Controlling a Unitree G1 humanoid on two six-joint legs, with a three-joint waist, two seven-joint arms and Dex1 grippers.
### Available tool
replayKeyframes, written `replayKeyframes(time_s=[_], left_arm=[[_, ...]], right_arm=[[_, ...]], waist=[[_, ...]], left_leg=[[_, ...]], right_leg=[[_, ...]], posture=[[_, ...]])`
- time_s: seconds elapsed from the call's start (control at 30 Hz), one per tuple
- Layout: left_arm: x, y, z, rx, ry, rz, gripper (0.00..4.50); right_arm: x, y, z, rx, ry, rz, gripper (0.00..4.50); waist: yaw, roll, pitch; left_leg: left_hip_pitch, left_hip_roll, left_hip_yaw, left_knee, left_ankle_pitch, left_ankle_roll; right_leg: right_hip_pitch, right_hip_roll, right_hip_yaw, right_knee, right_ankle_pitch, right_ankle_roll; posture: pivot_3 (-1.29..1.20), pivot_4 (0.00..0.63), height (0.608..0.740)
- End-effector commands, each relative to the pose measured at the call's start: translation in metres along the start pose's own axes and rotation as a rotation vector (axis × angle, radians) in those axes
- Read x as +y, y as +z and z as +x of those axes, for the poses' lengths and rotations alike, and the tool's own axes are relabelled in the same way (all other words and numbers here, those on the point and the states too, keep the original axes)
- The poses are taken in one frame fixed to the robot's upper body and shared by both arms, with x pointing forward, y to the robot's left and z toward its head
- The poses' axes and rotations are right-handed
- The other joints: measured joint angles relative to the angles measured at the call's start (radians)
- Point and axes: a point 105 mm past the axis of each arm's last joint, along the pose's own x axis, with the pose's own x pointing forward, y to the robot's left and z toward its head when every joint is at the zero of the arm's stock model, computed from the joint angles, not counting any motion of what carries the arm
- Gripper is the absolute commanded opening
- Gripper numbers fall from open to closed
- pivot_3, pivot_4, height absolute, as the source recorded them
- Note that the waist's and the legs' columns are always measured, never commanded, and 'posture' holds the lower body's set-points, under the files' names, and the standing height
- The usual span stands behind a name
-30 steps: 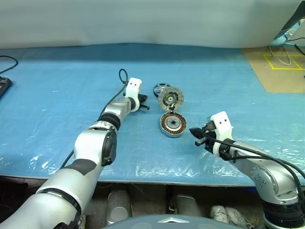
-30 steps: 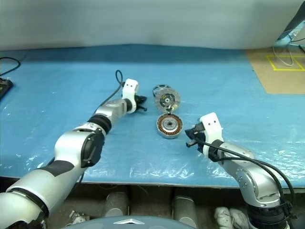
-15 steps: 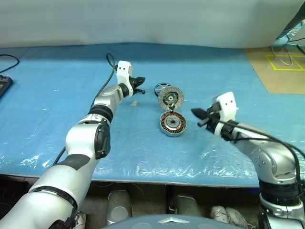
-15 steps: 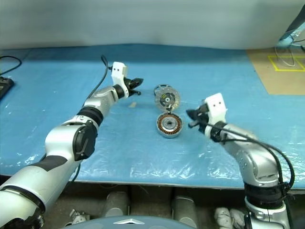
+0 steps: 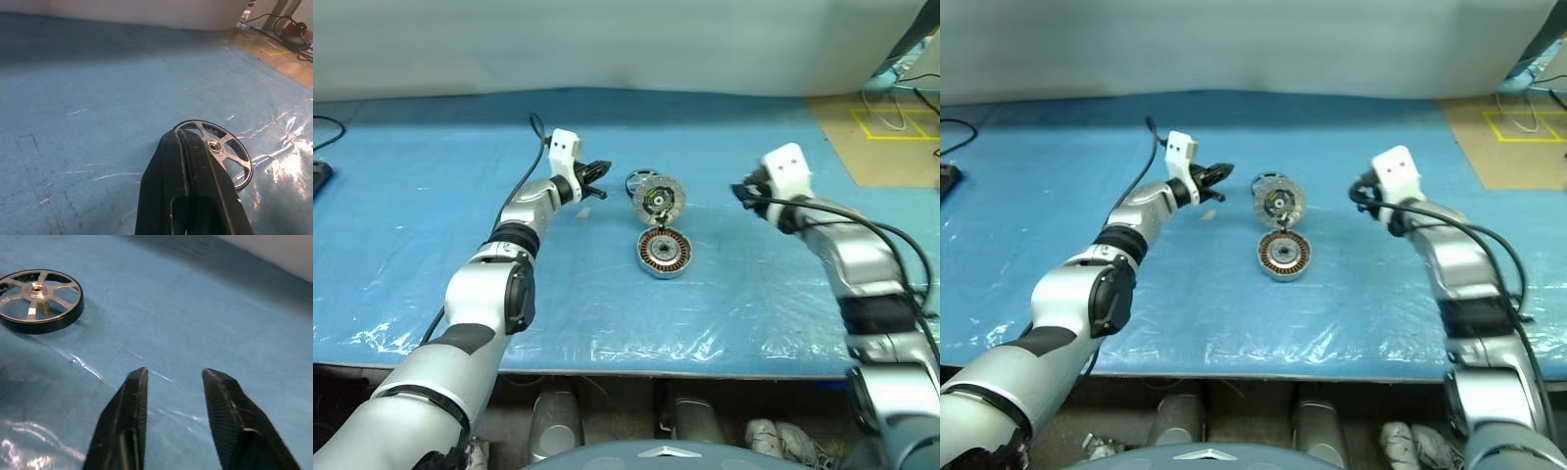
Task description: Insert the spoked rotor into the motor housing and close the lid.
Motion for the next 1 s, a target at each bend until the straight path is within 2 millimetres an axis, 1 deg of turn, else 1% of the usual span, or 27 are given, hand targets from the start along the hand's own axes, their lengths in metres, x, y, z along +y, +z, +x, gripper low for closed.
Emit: replayKeyframes(time_s=[0.03, 0.07, 0.1, 0.13, 0.2, 0.23, 0.3, 0.37, 0.43, 0.57, 0.63, 0.77, 0.83, 0.9, 0.97, 1.0], left_arm=[[0.006, 0.01, -0.009, -0.051, -0.001, 0.02, 0.0], [0.009, 0.009, -0.011, -0.05, 0.008, 0.02, 0.0], [0.01, 0.009, -0.012, -0.05, 0.012, 0.022, 0.0], [0.013, 0.006, -0.015, -0.049, 0.027, 0.019, 0.0], [0.019, 0.002, -0.022, -0.048, 0.052, 0.02, 0.0], [0.021, 0.0, -0.024, -0.048, 0.062, 0.021, 0.0], [0.022, -0.003, -0.027, -0.049, 0.074, 0.018, 0.0], [0.021, -0.006, -0.028, -0.052, 0.077, 0.013, 0.0], [0.02, -0.008, -0.028, -0.052, 0.079, 0.007, 0.0], [0.019, -0.011, -0.028, -0.046, 0.087, 0.007, 0.0], [0.019, -0.012, -0.028, -0.044, 0.09, 0.003, 0.0], [0.016, -0.014, -0.025, -0.043, 0.086, -0.007, 0.0], [0.015, -0.016, -0.025, -0.04, 0.085, -0.006, 0.0], [0.014, -0.017, -0.024, -0.037, 0.087, -0.009, 0.0], [0.014, -0.018, -0.024, -0.034, 0.087, -0.011, 0.0], [0.013, -0.02, -0.024, -0.027, 0.086, -0.005, 0.0]], right_arm=[[0.02, 0.029, 0.023, -0.03, 0.16, -0.115, 2.91], [0.033, 0.03, 0.027, -0.014, 0.24, -0.125, 3.25], [0.041, 0.03, 0.029, -0.002, 0.291, -0.131, 3.59], [0.035, 0.041, 0.04, -0.008, 0.227, -0.094, 3.89], [0.026, 0.06, 0.057, -0.006, 0.113, -0.088, 3.89], [0.024, 0.066, 0.063, 0.005, 0.086, -0.084, 3.89], [0.03, 0.072, 0.07, 0.024, 0.106, -0.082, 3.89], [0.036, 0.077, 0.076, 0.022, 0.108, -0.117, 3.89], [0.045, 0.078, 0.08, 0.036, 0.134, -0.143, 3.89], [0.063, 0.079, 0.083, 0.051, 0.228, -0.207, 3.89], [0.074, 0.082, 0.082, 0.047, 0.305, -0.242, 3.89], [0.087, 0.092, 0.078, 0.008, 0.405, -0.336, 3.89], [0.09, 0.096, 0.076, -0.006, 0.442, -0.359, 3.89], [0.09, 0.094, 0.076, 0.001, 0.45, -0.408, 3.89], [0.089, 0.089, 0.076, 0.021, 0.444, -0.455, 3.89], [0.087, 0.083, 0.078, 0.047, 0.431, -0.475, 3.89]], waist=[[-0.005, 0.0, 0.0], [-0.006, 0.0, 0.0], [-0.005, 0.0, 0.0], [-0.003, 0.0, 0.0], [-0.007, 0.0, 0.001], [-0.007, 0.0, 0.001], [-0.004, 0.0, 0.001], [0.0, 0.0, 0.001], [0.001, 0.0, 0.001], [0.003, 0.0, 0.001], [0.002, 0.0, 0.001], [-0.005, 0.0, 0.002], [-0.007, 0.0, 0.002], [-0.009, 0.0, 0.002], [-0.008, 0.0, 0.002], [-0.008, 0.0, 0.002]], left_leg=[[-0.001, 0.0, 0.0, 0.0, 0.0, 0.0], [-0.003, 0.0, 0.0, 0.0, 0.0, 0.0], [-0.005, 0.001, 0.0, 0.0, 0.001, 0.001], [-0.005, 0.002, 0.0, 0.0, 0.003, 0.005], [-0.007, 0.002, 0.0, 0.001, 0.004, 0.007], [-0.009, 0.002, 0.0, 0.003, 0.005, 0.008], [-0.016, 0.002, 0.0, 0.006, 0.005, 0.008], [-0.019, 0.002, 0.0, 0.007, 0.005, 0.008], [-0.019, 0.003, 0.0, 0.008, 0.005, 0.009], [-0.019, 0.004, 0.0, 0.011, 0.005, 0.01], [-0.019, 0.004, 0.0, 0.011, 0.005, 0.01], [-0.018, 0.005, 0.0, 0.012, 0.006, 0.011], [-0.018, 0.006, 0.0, 0.012, 0.006, 0.011], [-0.018, 0.007, 0.0, 0.012, 0.006, 0.011], [-0.018, 0.008, 0.0, 0.012, 0.006, 0.012], [-0.018, 0.008, 0.0, 0.012, 0.006, 0.012]], right_leg=[[0.0, 0.0, 0.0, 0.0, 0.0, 0.0], [-0.001, 0.0, -0.001, 0.0, 0.0, 0.0], [-0.002, 0.0, -0.002, 0.001, 0.0, -0.001], [-0.002, 0.001, -0.003, 0.001, 0.0, -0.001], [-0.004, 0.001, -0.003, 0.002, 0.0, -0.001], [-0.008, 0.001, -0.003, 0.004, 0.0, -0.001], [-0.016, 0.001, -0.004, 0.007, 0.0, -0.002], [-0.017, 0.001, -0.006, 0.008, 0.0, -0.002], [-0.017, 0.0, -0.007, 0.009, 0.0, -0.002], [-0.018, -0.001, -0.007, 0.012, -0.001, -0.003], [-0.019, -0.002, -0.007, 0.014, -0.003, -0.007], [-0.019, -0.002, -0.008, 0.017, -0.002, -0.01], [-0.019, -0.002, -0.008, 0.017, -0.001, -0.011], [-0.019, -0.001, -0.009, 0.017, -0.001, -0.012], [-0.02, 0.0, -0.009, 0.017, -0.001, -0.013], [-0.02, 0.0, -0.01, 0.017, -0.001, -0.013]], posture=[[0.0, 0.15, 0.74], [0.0, 0.15, 0.74], [0.0, 0.15, 0.74], [0.0, 0.15, 0.74], [0.0, 0.15, 0.74], [0.0, 0.15, 0.74], [0.0, 0.15, 0.74], [0.0, 0.15, 0.74], [0.0, 0.15, 0.74], [0.0, 0.15, 0.74], [0.0, 0.15, 0.74], [0.0, 0.15, 0.74], [0.0, 0.15, 0.74], [0.0, 0.15, 0.74], [0.0, 0.15, 0.74], [0.0, 0.15, 0.74]])
